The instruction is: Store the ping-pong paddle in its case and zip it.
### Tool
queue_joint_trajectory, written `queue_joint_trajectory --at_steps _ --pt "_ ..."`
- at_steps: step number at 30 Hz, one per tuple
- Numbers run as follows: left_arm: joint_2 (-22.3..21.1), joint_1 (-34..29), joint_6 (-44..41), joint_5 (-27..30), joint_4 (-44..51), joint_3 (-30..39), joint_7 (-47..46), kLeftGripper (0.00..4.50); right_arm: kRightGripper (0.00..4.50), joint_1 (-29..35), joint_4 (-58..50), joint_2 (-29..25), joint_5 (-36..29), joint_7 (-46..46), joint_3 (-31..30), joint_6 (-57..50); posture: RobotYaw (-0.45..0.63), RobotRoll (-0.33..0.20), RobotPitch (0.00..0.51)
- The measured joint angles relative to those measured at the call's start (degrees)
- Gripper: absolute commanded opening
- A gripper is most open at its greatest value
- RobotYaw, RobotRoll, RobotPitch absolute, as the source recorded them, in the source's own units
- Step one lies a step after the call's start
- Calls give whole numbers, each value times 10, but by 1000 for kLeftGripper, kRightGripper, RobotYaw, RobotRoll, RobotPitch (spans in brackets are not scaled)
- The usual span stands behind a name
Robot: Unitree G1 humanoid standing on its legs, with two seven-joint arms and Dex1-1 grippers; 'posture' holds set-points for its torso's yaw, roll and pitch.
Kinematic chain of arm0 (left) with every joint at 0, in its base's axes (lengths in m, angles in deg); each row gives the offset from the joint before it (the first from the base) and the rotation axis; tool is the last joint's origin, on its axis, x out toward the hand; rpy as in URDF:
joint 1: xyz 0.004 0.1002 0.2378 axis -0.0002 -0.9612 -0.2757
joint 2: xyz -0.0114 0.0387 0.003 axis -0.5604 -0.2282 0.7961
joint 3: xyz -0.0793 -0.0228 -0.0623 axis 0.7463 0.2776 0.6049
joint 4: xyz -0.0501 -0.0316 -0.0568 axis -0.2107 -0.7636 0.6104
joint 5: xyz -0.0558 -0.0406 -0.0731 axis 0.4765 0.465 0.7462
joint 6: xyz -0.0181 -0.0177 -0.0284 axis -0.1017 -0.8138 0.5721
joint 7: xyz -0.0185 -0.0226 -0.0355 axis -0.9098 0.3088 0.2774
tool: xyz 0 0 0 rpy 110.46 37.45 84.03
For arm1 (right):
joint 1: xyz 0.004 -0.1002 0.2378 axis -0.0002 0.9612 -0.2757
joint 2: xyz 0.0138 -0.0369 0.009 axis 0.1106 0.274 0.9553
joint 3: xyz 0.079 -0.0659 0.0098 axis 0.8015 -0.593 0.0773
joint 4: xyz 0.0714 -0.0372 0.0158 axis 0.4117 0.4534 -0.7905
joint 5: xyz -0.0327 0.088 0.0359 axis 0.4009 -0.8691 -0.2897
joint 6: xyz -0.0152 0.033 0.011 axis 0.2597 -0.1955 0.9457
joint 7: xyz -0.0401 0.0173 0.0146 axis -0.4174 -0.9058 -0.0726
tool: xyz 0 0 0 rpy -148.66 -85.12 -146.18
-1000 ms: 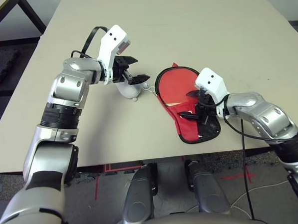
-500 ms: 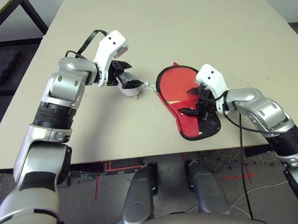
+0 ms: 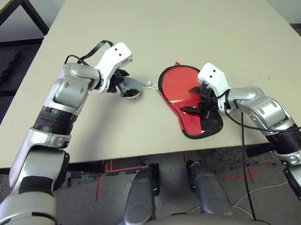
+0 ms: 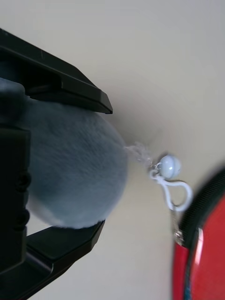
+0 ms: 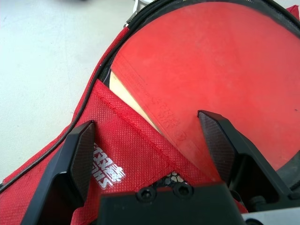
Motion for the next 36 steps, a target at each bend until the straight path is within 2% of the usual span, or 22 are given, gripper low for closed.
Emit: queue_joint_trajectory --at_steps 1,2,4,11,15,17,26,36 --pt "1 0 2 -3 -6 -3 -2 4500 4490 0 0 1 1 0 0 0 -17 0 227" --pt "2 0 2 -7 -9 -6 -2 4080 4500 0 0 3 2 0 0 0 -18 0 226" --pt "5 1 3 -13 -15 -7 -5 3606 4500 0 2 5 3 0 1 0 -18 0 227" --pt "16 38 39 -37 -55 -12 -3 1455 4500 -2 5 13 16 0 5 0 -21 0 226" --pt "22 64 58 -46 -79 -12 7 644 4500 -3 5 14 18 0 5 0 -25 0 222" --pt "26 80 71 -49 -95 -12 7 552 4500 -3 5 15 19 0 5 0 -28 0 220" --pt "92 171 186 -93 -283 -15 -36 536 4500 -8 -4 18 36 0 -5 -4 -44 0 218" --pt "158 245 272 -122 -433 -18 -71 521 4500 -37 -25 -2 54 21 -40 -67 -63 0 227"
